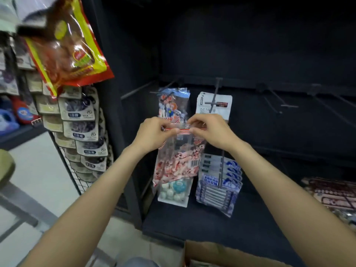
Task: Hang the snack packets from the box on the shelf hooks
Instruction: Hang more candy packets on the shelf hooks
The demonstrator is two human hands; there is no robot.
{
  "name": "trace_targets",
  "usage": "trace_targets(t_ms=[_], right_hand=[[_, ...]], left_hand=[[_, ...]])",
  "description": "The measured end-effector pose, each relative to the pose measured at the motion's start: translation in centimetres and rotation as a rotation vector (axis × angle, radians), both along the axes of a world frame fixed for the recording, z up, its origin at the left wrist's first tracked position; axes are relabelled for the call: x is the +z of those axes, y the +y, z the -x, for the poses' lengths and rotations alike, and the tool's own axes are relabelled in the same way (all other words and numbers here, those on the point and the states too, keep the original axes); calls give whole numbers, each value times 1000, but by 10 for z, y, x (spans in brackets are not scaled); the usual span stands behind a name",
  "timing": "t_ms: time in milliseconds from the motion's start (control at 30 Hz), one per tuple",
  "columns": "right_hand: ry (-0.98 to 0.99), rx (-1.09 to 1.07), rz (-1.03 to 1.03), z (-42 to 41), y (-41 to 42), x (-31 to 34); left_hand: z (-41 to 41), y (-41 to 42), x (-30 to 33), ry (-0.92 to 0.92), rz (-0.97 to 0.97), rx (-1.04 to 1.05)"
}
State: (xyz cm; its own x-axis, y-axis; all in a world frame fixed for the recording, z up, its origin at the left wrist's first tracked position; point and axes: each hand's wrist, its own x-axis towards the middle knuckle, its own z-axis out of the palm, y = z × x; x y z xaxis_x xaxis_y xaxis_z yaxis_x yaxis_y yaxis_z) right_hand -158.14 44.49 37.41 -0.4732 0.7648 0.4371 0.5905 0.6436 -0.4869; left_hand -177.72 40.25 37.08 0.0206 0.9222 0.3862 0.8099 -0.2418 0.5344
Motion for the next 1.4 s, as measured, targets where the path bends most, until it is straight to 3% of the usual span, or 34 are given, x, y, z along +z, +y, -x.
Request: trace_targets(t_ms=[133,267,467,867,1033,1233,1400], right_hand=[[197,-5,125,27,26,1],[374,-66,117,65,42,2],[385,-188,85,94,66,11],[523,-318,169,113,79,11],[435,-374,184,111,88,10],[-1,-493,-289,103,113,14],[-208,-595,-367,106,141,21]], left_hand=[[33,22,4,-107,-65,66],[53,44,-1,-300,-82,161],[67,75,4,-388,-96,260],[73,96,5,-380,-106,220],[70,111,6,-384,16,236],[59,139,16,-335,63,286],[72,146,15,-350,126,286]])
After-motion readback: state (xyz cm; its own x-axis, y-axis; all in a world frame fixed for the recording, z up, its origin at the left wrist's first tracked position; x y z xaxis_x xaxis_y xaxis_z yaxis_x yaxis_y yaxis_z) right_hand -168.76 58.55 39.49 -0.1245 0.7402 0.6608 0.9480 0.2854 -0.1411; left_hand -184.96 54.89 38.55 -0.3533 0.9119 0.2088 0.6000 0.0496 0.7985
